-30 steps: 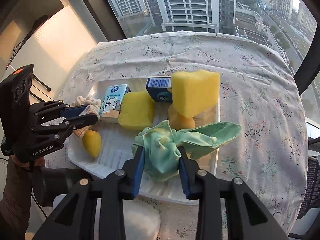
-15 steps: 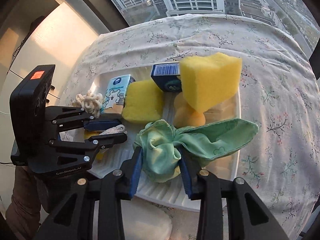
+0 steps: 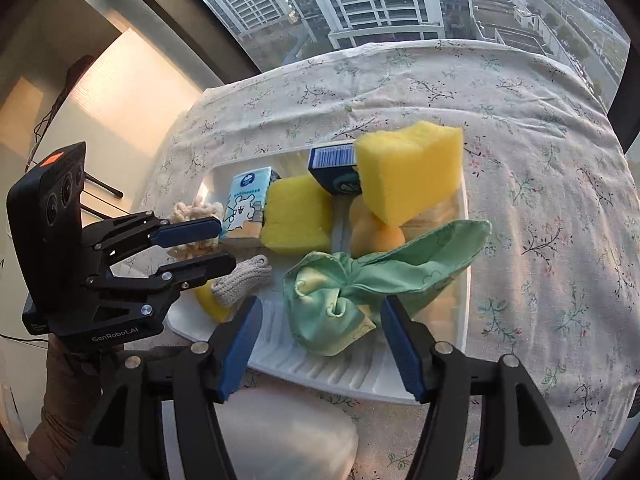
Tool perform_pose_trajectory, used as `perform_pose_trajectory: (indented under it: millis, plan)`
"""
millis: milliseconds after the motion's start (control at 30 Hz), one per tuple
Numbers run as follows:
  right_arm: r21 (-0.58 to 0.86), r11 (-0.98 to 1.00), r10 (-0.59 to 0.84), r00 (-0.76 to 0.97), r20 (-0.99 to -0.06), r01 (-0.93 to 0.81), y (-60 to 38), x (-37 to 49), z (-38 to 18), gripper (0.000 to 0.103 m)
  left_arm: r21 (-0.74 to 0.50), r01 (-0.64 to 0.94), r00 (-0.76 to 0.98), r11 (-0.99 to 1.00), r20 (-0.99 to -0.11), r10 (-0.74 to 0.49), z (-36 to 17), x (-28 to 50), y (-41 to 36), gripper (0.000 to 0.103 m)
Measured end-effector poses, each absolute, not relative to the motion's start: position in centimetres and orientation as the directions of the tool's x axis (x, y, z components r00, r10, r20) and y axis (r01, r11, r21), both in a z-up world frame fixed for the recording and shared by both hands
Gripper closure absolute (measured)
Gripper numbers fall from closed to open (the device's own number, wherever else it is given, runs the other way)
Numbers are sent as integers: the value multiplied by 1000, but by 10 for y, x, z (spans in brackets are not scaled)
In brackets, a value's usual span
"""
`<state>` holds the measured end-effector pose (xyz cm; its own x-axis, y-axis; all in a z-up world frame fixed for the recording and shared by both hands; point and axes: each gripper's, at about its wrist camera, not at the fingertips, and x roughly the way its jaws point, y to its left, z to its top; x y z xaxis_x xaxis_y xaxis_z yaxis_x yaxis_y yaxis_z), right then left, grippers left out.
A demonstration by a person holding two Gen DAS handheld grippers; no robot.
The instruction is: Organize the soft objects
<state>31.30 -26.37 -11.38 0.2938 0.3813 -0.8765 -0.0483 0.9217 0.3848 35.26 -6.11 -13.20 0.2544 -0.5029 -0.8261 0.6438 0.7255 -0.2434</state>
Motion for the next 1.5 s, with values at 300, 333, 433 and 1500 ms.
perform_pose_trajectory:
  millis: [300, 333, 433, 1500]
  plan:
    - [48, 989, -11, 394, -919, 140, -291, 296, -97, 12, -203, 372, 515, 906, -766, -384, -103, 354, 12, 31]
    - [39, 987, -26, 390, -920, 159, -296, 294, -98, 11, -198, 322, 546, 926, -760, -353, -102, 354, 23, 26]
    - [41, 978, -39, 373, -927, 205, -312, 284, -105, 11, -197, 211, 585, 957, -760, -285, -107, 353, 55, 23]
    - [71, 967, -34, 398, -917, 246, -226, 17, -96, 0, 12, 55, 614, 998, -789, -24, -125, 65, 31, 3]
